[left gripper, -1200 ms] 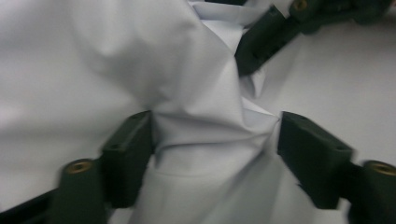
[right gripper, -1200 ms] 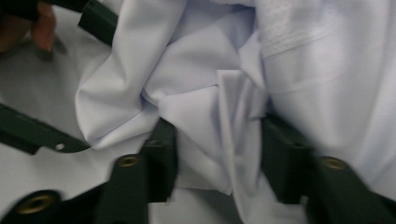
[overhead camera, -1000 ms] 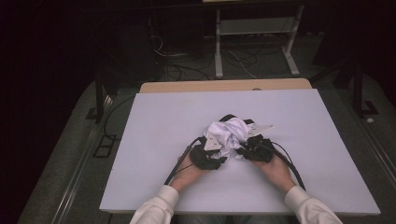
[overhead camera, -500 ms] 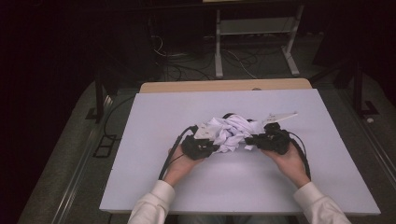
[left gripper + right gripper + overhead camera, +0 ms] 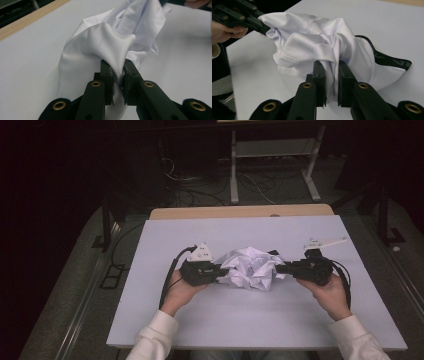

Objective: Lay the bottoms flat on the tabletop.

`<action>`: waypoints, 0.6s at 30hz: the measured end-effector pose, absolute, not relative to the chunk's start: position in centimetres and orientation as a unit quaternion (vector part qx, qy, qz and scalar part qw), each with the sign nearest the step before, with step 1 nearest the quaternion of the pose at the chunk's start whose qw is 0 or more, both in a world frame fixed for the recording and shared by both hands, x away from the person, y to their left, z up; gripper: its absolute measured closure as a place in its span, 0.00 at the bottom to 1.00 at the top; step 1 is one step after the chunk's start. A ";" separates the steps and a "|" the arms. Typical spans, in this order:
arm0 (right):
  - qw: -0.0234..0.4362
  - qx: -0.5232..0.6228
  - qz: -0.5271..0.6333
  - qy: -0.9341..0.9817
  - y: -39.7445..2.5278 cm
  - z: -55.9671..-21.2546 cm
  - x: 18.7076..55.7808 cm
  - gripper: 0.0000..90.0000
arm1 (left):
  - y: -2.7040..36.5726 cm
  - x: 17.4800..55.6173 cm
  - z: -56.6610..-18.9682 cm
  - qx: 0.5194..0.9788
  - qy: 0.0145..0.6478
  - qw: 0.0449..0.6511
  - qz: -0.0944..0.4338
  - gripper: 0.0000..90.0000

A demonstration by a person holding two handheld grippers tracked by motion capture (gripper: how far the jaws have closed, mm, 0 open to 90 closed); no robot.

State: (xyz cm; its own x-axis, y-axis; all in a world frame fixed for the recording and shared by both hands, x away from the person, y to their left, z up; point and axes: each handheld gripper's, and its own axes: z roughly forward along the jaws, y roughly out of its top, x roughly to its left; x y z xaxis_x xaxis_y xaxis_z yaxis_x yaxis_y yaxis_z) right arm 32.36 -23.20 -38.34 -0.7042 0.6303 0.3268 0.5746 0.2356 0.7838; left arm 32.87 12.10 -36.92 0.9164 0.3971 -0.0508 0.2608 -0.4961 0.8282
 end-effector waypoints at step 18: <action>-0.084 0.388 0.367 0.841 -24.2 -43.9 27.8 0.86 | 10.5 28.8 -42.9 0.926 0.100 0.333 -0.151 0.87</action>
State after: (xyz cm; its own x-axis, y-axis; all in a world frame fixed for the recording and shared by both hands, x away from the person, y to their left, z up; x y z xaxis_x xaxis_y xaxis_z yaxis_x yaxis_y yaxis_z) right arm 27.84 -24.20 -43.87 -0.6853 0.5902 0.4266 0.7142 0.4300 0.5523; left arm 28.80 10.48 -42.94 0.9346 0.0852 -0.3454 0.2855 -0.7588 0.5854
